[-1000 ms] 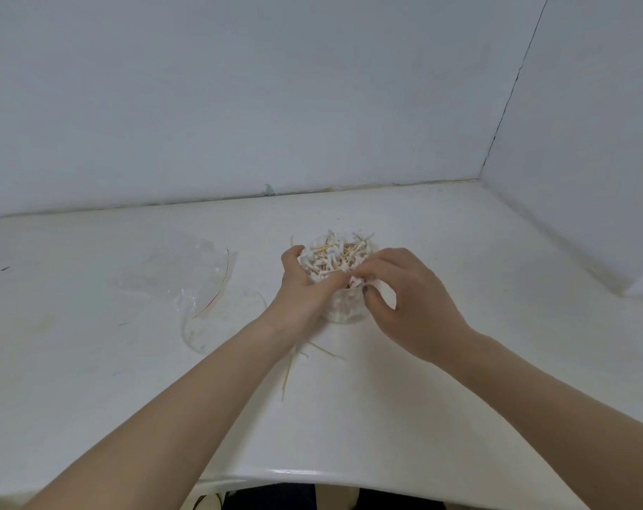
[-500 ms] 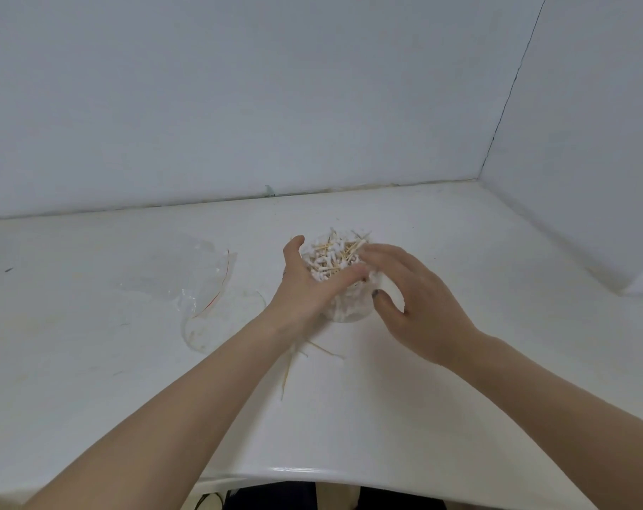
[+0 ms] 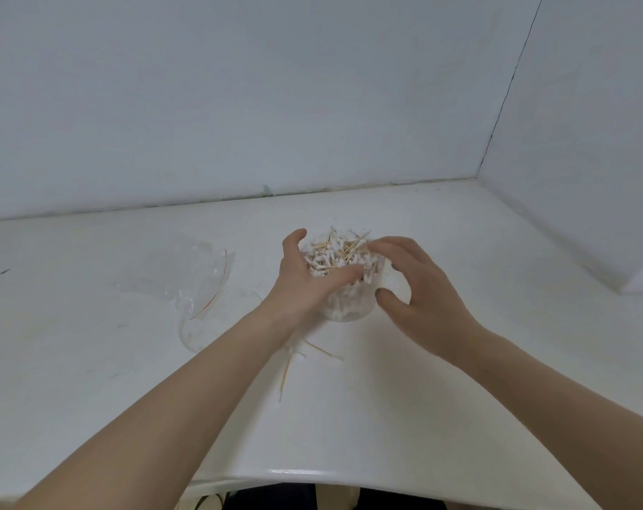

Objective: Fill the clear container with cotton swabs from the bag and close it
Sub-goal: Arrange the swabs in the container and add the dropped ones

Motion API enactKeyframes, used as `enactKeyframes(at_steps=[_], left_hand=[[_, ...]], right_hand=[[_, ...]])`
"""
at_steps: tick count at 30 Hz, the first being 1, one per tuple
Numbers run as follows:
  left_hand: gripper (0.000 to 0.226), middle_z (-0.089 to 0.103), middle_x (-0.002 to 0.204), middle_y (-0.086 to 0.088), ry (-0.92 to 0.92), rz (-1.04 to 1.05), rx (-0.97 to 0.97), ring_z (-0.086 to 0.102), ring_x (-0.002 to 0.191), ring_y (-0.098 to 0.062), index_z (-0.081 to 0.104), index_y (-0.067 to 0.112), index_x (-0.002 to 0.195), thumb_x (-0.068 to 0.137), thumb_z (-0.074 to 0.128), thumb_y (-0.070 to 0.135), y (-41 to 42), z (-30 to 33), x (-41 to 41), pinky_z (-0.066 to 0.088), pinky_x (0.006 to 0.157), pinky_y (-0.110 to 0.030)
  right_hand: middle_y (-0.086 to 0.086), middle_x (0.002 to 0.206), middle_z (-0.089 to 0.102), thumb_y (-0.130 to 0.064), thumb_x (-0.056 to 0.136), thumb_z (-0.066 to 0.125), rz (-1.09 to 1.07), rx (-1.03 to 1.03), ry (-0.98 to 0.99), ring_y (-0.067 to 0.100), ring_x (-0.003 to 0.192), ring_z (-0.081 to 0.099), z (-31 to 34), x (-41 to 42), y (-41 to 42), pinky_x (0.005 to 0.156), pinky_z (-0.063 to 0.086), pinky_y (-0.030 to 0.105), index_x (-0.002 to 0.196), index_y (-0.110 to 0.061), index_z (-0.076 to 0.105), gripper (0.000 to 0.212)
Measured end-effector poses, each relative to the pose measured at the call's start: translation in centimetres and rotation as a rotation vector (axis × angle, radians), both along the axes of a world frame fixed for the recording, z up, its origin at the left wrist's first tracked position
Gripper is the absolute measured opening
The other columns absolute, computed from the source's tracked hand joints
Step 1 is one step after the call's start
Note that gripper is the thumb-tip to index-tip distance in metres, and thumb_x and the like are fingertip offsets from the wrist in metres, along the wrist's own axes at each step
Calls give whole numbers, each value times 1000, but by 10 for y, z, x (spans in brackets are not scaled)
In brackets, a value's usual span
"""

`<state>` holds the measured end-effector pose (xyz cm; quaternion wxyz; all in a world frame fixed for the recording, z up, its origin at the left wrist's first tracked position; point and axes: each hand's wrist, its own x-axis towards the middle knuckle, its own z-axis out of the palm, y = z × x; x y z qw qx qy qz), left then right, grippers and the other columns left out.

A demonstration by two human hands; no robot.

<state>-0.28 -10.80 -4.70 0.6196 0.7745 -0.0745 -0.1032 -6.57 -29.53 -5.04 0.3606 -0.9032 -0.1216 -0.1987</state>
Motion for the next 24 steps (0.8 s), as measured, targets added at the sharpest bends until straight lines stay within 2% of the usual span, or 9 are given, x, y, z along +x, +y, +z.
enactKeyframes(at_steps=[3,5,8,10,14,17,19,22,24], left_hand=[[114,33,137,3,-53,24,102,40,130,-14,12,33,157,75,90,40,-3,-5,-3,39,96,-26],[120,36,139,2,-64,22,117,42,134,-16,13,35,155,64,90,47,-4,-10,-2,43,106,-31],[118,44,145,-3,-62,4,109,49,135,-22,17,44,151,53,83,56,-3,-5,0,47,112,-44],[116,40,147,-3,-84,-4,130,48,135,-21,18,39,153,58,84,50,-1,-1,1,48,109,-39],[97,31,144,-3,-139,-1,184,40,129,-15,20,31,156,83,84,21,-2,0,3,39,86,-12],[101,28,146,-2,-156,9,198,41,133,-18,21,32,155,80,88,32,-5,0,1,40,101,-24],[99,26,147,-2,-193,25,218,40,137,-19,23,33,154,79,88,37,-5,0,-1,40,103,-24],[75,26,146,0,-354,38,253,36,140,-21,41,34,141,81,86,36,-5,0,-1,37,93,-11],[49,30,146,0,-540,19,345,30,143,-22,56,35,123,82,83,39,-2,3,-2,37,97,-18]], right_hand=[[-23,135,56,-3,90,60,-22,328,145,-2,129,49,4,2,1,109,39,22,128,-37,59,51],[-26,129,60,-6,92,60,-20,483,235,-3,125,53,5,3,0,110,42,26,123,-37,64,45],[-21,125,62,-7,90,65,-5,438,192,-1,123,55,7,3,1,105,47,28,117,-32,67,37],[-18,121,62,-9,89,68,-22,301,102,1,119,57,6,5,1,99,50,27,116,-27,69,32],[-17,113,63,-16,89,71,-80,193,35,4,104,61,6,15,-1,87,54,25,114,-24,68,26],[-16,108,65,-16,90,68,-99,171,60,5,97,62,9,21,-3,82,52,19,110,-25,69,22],[-15,106,65,-12,90,66,-103,197,93,4,94,63,12,23,-4,80,50,15,107,-25,69,21],[-13,105,66,-7,90,62,-108,236,127,3,91,63,15,23,-4,79,49,11,106,-22,69,23],[-14,105,66,-6,91,61,-115,260,146,1,92,63,15,23,-4,78,49,10,107,-22,69,24]])
